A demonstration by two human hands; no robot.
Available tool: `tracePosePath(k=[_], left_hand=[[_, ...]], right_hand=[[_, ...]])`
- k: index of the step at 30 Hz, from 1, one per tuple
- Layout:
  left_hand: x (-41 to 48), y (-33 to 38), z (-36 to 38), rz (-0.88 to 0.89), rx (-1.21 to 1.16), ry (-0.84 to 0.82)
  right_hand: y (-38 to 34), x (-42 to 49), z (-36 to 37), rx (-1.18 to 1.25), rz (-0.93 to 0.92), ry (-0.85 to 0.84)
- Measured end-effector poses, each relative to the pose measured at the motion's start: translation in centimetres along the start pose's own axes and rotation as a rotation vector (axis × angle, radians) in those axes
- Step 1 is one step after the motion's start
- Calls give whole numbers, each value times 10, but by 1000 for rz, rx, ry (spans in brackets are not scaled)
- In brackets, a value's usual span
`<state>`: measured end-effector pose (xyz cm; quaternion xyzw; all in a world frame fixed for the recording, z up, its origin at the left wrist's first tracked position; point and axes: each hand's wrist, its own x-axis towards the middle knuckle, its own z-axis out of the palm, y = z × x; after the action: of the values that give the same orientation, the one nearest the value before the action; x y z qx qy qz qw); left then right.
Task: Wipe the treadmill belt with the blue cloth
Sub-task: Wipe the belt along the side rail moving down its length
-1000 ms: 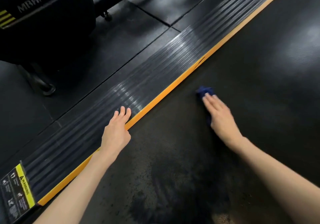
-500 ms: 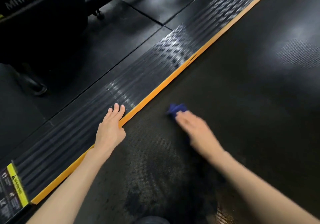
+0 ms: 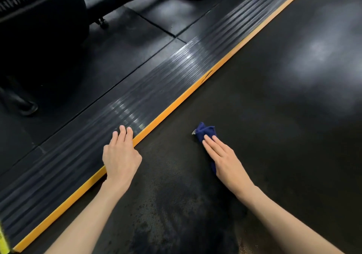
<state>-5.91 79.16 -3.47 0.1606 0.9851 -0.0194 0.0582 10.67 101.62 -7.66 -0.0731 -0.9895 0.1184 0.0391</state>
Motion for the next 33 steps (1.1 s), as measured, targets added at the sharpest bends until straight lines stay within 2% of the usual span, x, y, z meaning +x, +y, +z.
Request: tracePosePath(k=[4, 10, 12, 14, 17, 20, 23, 33], left_hand=[[-1, 5, 1, -41, -51, -18], [1, -5, -14, 65, 28, -150], [2, -3, -20, 72, 28, -190], [5, -2, -20, 52, 45, -177], [6, -5, -15, 79, 82, -117], [7, -17, -5, 206, 189, -41], [8, -19, -4, 223, 203, -5], [11, -20, -15, 262, 348, -136]], right_hand=[[18, -25, -14, -11, 153, -71], [19, -52, -30, 105, 376, -301], [20, -46, -38, 86, 373, -373], [24, -48, -40, -25, 265, -387], [30, -60, -29, -116, 203, -338], [30, -61, -17, -43, 234, -132], [31, -64, -15, 22, 227, -56], [27, -61, -21, 126, 281, 9]])
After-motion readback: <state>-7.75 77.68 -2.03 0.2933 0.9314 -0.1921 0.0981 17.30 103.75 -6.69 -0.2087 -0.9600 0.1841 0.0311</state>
